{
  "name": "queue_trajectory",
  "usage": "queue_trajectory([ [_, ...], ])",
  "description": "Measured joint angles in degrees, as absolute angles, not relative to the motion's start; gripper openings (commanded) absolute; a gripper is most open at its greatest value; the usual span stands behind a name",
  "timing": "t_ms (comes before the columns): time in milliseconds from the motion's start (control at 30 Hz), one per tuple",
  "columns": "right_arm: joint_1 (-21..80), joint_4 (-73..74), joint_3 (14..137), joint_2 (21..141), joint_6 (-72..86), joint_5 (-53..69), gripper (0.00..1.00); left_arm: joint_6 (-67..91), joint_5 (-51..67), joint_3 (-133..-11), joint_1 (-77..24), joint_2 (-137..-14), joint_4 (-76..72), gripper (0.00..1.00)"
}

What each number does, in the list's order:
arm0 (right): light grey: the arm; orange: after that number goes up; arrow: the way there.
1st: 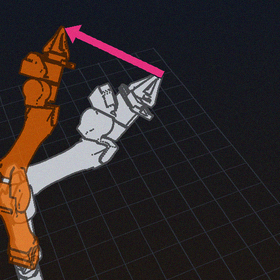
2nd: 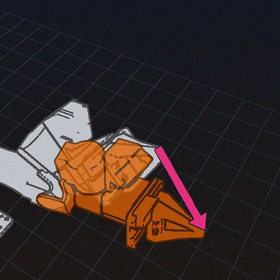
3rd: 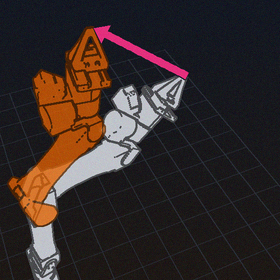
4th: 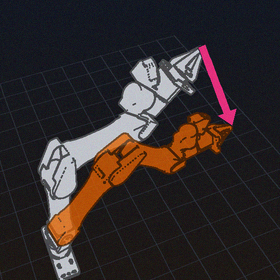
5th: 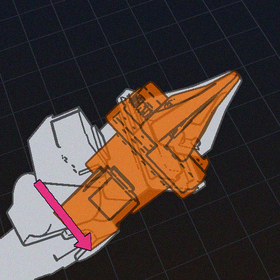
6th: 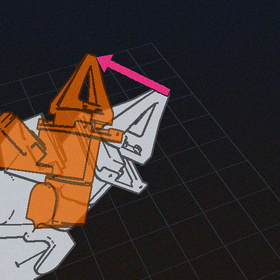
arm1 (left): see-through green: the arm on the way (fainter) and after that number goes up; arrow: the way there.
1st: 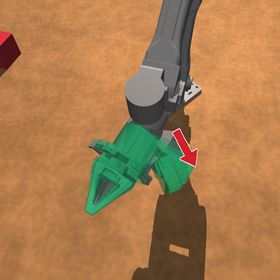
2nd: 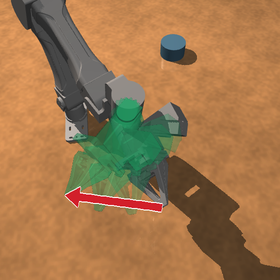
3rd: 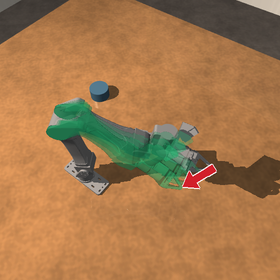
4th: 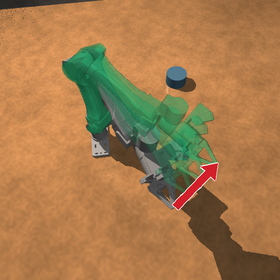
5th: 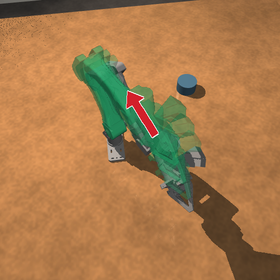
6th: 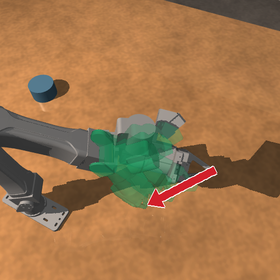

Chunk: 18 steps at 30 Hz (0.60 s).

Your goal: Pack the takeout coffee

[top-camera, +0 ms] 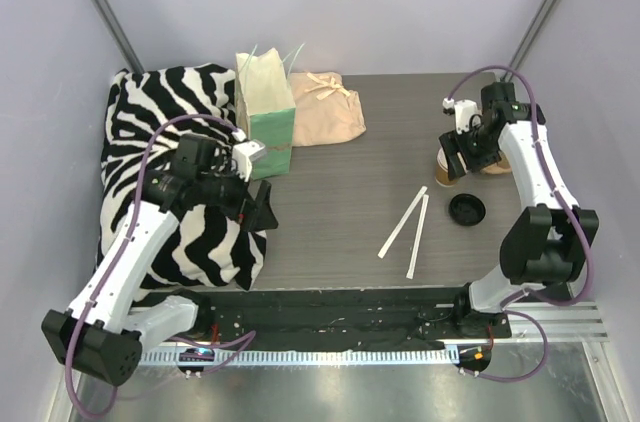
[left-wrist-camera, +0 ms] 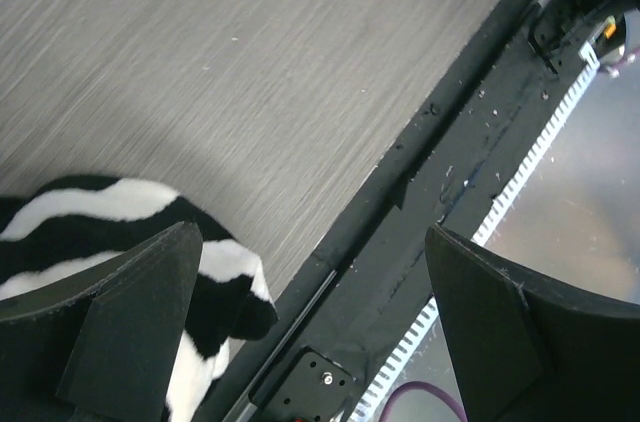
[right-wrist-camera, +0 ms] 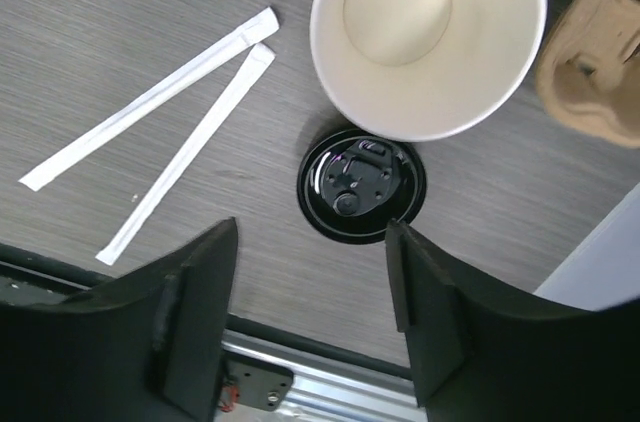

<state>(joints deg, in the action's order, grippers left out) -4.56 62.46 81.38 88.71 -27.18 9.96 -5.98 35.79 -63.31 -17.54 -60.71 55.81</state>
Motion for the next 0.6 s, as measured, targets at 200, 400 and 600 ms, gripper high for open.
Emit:
queue_trajectory([
  [200,-3.01,62.67,87.39,94.48,-30.26,8.47,0.59,-5.78,35.59,-62.83,-24.60,-63.94,52.56,1.00],
  [400,-1.13,62.89,90.87,99.31,-31.59,7.68,0.56,-4.93,35.64,-61.56,-27.38,-64.75,49.91,1.00],
  [600,-0.36,63.33,91.35,102.43,-31.81,7.51,0.48,-4.67,35.64,-61.56,-28.14,-67.90,48.07,1.00],
])
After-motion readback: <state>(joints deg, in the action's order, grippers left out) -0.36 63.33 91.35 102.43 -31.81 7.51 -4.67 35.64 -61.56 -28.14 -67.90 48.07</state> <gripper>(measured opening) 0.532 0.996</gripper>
